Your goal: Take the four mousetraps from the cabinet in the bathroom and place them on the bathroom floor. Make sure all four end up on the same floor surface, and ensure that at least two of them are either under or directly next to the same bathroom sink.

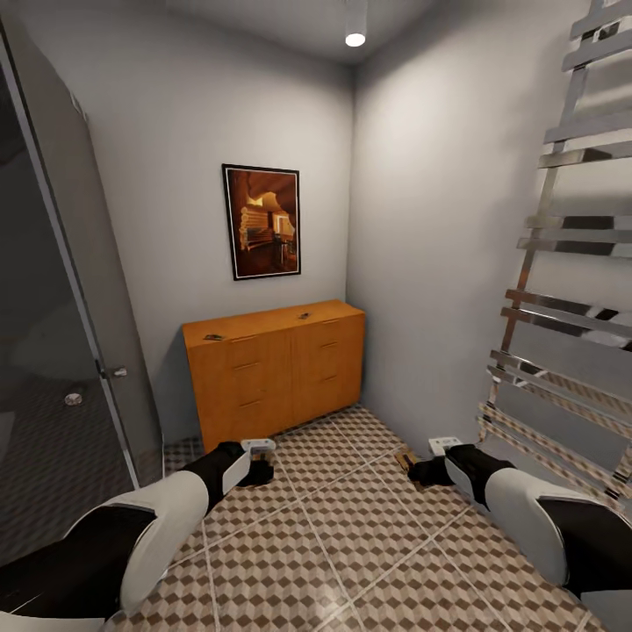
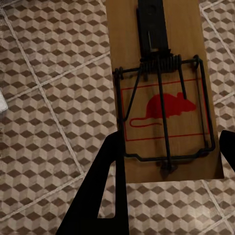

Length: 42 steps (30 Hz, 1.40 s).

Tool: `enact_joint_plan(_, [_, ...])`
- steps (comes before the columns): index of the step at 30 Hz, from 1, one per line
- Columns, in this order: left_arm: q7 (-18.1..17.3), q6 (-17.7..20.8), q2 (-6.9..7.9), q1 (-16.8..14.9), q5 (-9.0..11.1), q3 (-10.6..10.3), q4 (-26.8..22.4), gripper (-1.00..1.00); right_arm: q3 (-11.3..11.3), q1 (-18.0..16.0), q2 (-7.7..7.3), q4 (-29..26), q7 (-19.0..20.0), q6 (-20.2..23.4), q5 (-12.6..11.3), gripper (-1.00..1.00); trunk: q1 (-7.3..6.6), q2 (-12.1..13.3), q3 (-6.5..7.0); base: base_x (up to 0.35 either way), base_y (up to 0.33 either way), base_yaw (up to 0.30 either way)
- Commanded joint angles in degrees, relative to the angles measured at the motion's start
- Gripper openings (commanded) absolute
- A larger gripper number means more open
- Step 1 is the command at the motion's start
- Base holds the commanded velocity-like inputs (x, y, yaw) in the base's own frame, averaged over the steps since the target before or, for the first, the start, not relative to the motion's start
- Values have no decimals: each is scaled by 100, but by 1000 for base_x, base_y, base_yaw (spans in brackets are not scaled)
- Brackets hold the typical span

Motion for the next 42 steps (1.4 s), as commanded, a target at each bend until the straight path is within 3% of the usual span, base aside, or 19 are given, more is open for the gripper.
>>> enact_joint_plan(1, [30,34,-6,-2,65,-45,1,-100,-35,15,-3,12,18,-4,48,-100,1,-7,-8,0,0,0])
enact_joint_plan(11, [-12,-278,30,125,40,-46,228,-100,-60,448,6,28,-13,-101,16,-100,1,-7,-8,0,0,0])
enact_joint_plan(22, [-28,-502,19,221,37,-54,240,-100,-65,483,23,28,-33,-121,7,-100,1,-7,0,0,0,-38])
enact_joint_plan(42, [-13,-503,15,317,45,-55,240,-100,-68,493,23,32,-119,-118,-1,-100,1,-7,84,0,0,-238])
